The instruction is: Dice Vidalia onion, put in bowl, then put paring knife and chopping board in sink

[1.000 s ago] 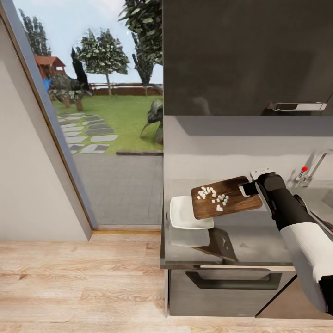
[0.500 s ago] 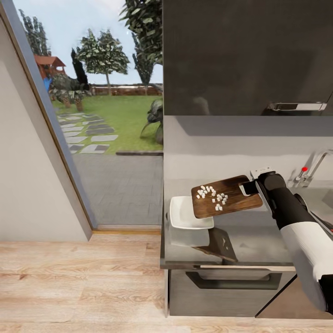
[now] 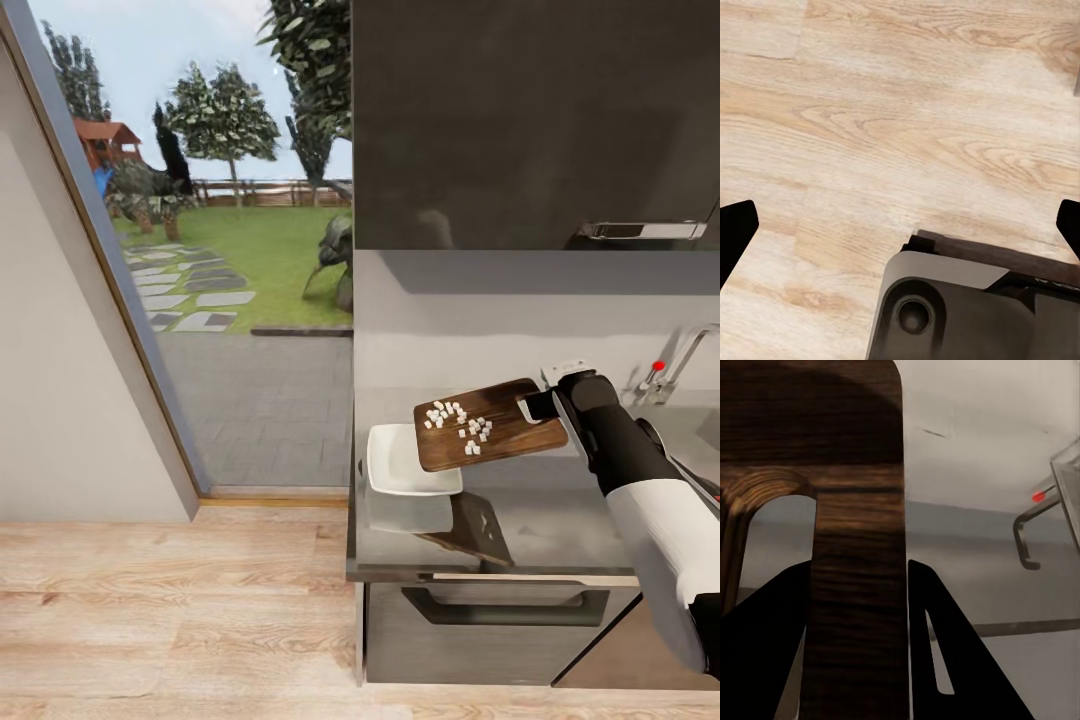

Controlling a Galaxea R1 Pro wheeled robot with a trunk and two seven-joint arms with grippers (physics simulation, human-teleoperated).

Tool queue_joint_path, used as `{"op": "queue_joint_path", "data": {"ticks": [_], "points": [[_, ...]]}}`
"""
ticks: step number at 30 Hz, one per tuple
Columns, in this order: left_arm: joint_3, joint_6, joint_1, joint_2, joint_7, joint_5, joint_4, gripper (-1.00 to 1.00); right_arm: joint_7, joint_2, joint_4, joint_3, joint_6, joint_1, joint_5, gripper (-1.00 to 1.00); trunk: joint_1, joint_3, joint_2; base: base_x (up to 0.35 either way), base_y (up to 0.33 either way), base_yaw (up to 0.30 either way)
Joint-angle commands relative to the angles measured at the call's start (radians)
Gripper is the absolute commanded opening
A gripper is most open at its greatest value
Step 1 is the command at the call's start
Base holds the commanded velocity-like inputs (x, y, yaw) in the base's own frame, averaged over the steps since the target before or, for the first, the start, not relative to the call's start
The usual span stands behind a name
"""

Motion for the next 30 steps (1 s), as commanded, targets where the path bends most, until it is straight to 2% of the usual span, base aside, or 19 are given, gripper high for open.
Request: {"op": "queue_joint_path", "data": {"ticks": [1,7,11,13,30], "points": [[-0.008,-0.005,-0.002,-0.001,0.002,0.005,0.004,1.0,0.008,-0.001,-0.001,0.003,0.005,-0.001,0.011,-1.0,0.001,-0.002,-0.002,0.0,0.0,0.0],[-0.008,-0.005,-0.002,-0.001,0.002,0.005,0.004,1.0,0.008,-0.001,-0.006,0.003,0.005,-0.001,0.016,-1.0,0.001,-0.002,-0.002,0.0,0.0,0.0],[-0.008,-0.005,-0.002,-0.001,0.003,0.005,0.004,1.0,0.009,0.0,-0.026,0.003,0.006,-0.001,0.096,-1.0,0.001,-0.002,-0.002,0.0,0.0,0.0],[-0.009,-0.005,-0.002,-0.001,0.003,0.005,0.004,1.0,0.012,0.0,-0.03,0.003,0.005,-0.001,0.109,-1.0,0.001,-0.002,-0.002,0.0,0.0,0.0],[-0.009,-0.005,-0.002,-0.001,0.002,0.005,0.004,1.0,0.017,0.007,-0.05,0.001,0.006,-0.001,0.113,-1.0,0.001,0.016,-0.002,0.0,0.0,-0.011]]}}
